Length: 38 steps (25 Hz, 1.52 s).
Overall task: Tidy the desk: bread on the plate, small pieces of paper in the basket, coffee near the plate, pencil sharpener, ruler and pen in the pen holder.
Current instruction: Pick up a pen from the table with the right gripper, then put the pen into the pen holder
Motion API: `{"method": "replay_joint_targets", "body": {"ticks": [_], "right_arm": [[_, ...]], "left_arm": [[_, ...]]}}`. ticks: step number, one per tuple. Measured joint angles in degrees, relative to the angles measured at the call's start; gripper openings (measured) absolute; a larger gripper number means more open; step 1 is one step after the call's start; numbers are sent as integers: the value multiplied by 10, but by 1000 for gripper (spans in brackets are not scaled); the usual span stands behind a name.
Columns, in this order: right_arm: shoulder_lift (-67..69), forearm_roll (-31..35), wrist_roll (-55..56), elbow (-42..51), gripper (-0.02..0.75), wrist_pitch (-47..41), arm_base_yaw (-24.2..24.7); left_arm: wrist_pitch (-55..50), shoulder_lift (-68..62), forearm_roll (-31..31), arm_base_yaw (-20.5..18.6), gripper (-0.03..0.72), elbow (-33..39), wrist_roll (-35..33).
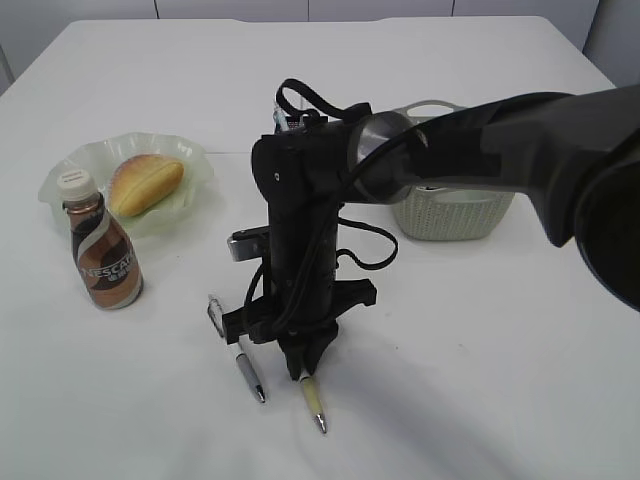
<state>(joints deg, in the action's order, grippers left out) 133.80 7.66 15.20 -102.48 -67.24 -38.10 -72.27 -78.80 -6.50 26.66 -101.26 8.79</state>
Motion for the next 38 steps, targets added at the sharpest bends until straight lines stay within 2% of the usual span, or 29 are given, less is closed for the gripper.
{"method": "replay_joint_targets", "body": {"ticks": [9,29,33,38], "right_arm": [[-23,-64,-26,1,57,1,0],[-120,-77,-65,5,57,130,0],[-141,-80,-70,45,57,194,0],[-191,-98,-71,153,57,331,0]], "left_arm": [[0,0,-1,0,307,0,0],[0,0,-5,0,307,0,0],[0,0,-6,0,307,0,0],[0,0,-13,0,307,0,0]]}}
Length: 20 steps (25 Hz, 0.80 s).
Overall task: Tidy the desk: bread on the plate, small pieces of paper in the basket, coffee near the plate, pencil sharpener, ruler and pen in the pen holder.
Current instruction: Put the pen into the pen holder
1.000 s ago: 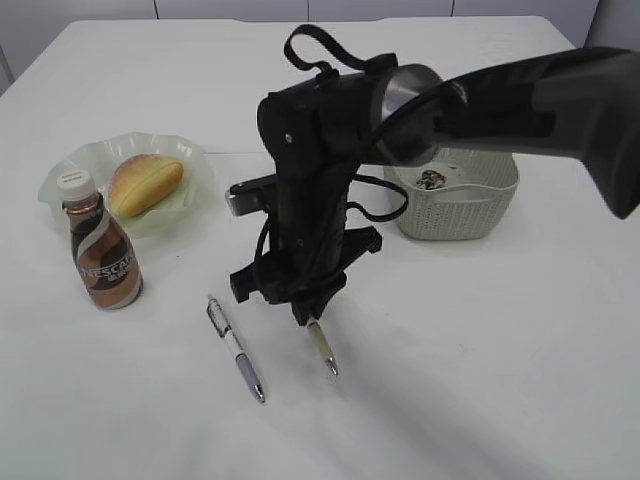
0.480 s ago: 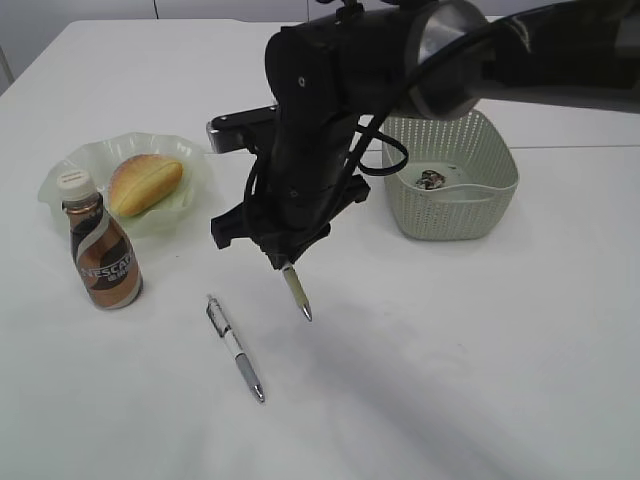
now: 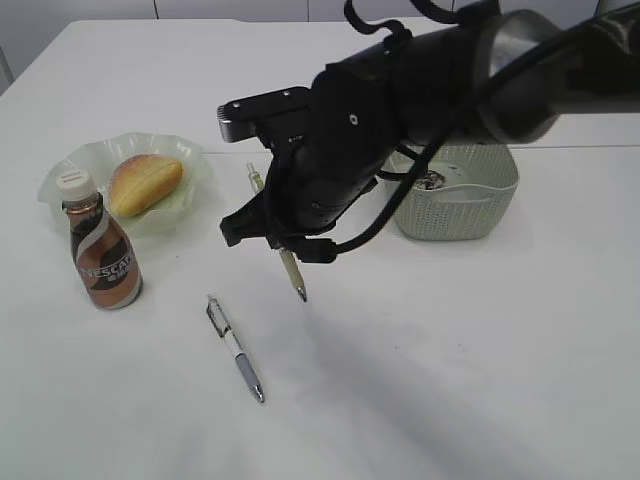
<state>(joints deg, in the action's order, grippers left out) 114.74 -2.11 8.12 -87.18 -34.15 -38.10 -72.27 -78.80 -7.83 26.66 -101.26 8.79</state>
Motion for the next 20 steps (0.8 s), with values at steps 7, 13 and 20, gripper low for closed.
{"method": "replay_joint_targets", "body": {"ticks": [7,13,20], "right_arm": [[-63,-64,0,126,57,226,0],[-67,-105,-1,189,57,349,4],[-67,-106,-9,193,57,435,33]], "left_arm": [[0,0,-15,0,307,0,0],[0,0,-17,0,307,0,0],[0,0,-27,0,307,0,0]]}}
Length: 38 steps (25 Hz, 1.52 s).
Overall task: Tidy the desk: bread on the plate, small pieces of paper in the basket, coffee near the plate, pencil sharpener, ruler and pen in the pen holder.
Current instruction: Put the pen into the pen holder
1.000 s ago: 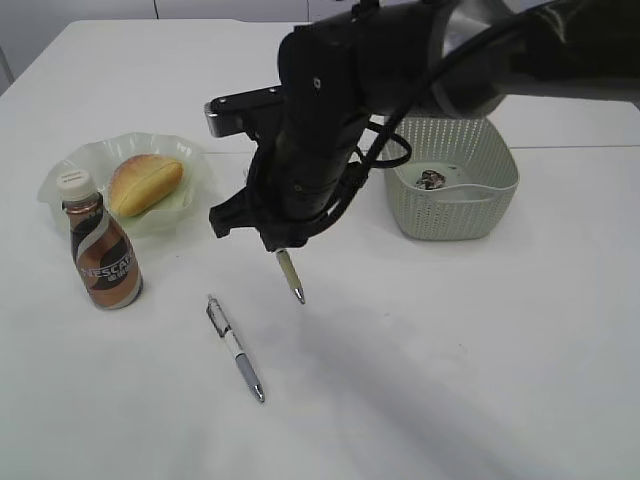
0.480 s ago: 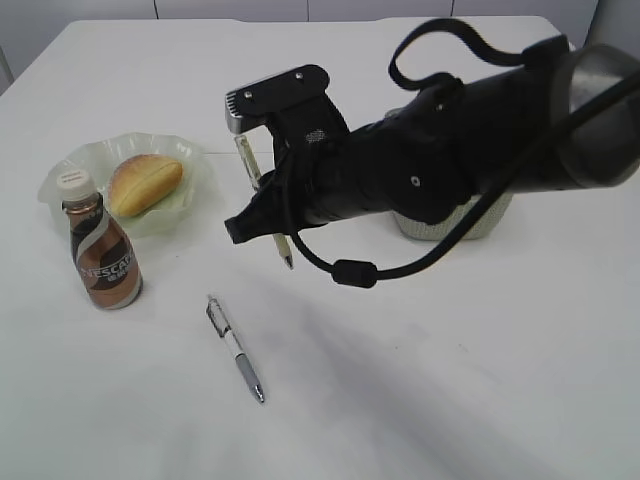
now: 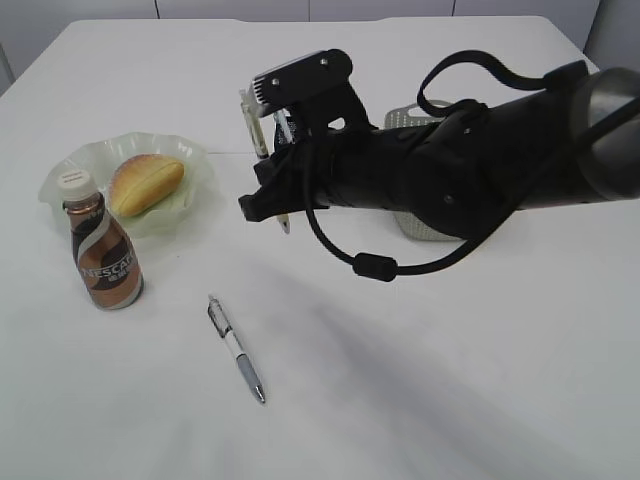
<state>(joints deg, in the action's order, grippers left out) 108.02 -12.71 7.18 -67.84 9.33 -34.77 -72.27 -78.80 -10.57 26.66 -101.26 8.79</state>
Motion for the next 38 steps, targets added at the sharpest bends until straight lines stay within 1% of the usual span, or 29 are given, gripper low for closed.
{"method": "replay_joint_targets", "body": {"ticks": [3,9,13,15,17,23,28,35,38], "right_arm": [[0,0,-2,0,57,36,26],[0,-1,-3,-2,57,138,99],[8,-1,-3,-24,57,187,130],[29,-1,-3,-43,57,212,133],[54,-1,-3,-61,57,219,133],[135,-3,-3,-126,57,223,133],[186,-3,-3,-199,57,224,133],[230,-3,-4,-266,57,194,137],[243,-3,-4,-277,57,187,142]], "left_arm": [[0,0,-1,0,307,0,0],[0,0,-3,0,307,0,0],[0,0,-3,0,307,0,0],[0,-1,-3,0,307,0,0],[0,-5,-3,0,307,0,0],[0,-24,-3,0,307,0,0],[0,-34,-3,0,307,0,0],[0,-37,-3,0,307,0,0],[0,-37,-3,0,307,0,0]]}}
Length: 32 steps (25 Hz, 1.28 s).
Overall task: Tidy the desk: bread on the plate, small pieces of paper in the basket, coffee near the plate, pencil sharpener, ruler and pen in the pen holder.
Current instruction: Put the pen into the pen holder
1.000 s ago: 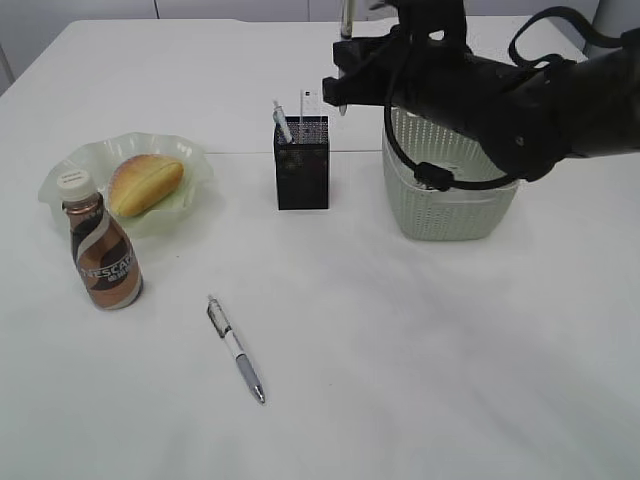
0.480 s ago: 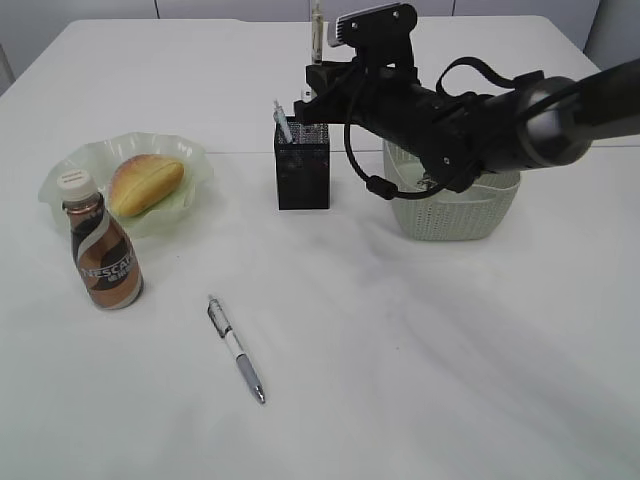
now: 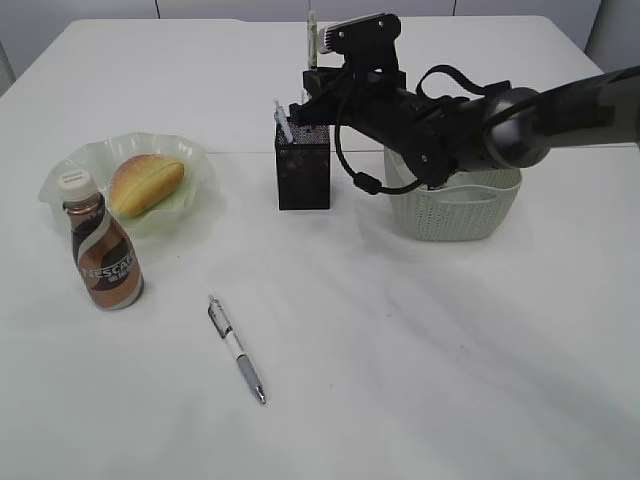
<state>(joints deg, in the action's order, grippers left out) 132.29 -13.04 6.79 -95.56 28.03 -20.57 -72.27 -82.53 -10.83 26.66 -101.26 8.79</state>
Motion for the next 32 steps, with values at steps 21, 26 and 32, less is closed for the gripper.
{"method": "replay_joint_targets", "body": {"ticks": [21,26,32], "right_arm": [[49,-6,2,-55,57,-61,1],[49,-36,36,-55,72,-62,1],[49,-92,81,-57,162,-62,1]], "left_arm": [[0,0,-4,0,307,0,0],[0,0,-4,0,307,0,0],[0,0,-4,0,307,0,0]]}}
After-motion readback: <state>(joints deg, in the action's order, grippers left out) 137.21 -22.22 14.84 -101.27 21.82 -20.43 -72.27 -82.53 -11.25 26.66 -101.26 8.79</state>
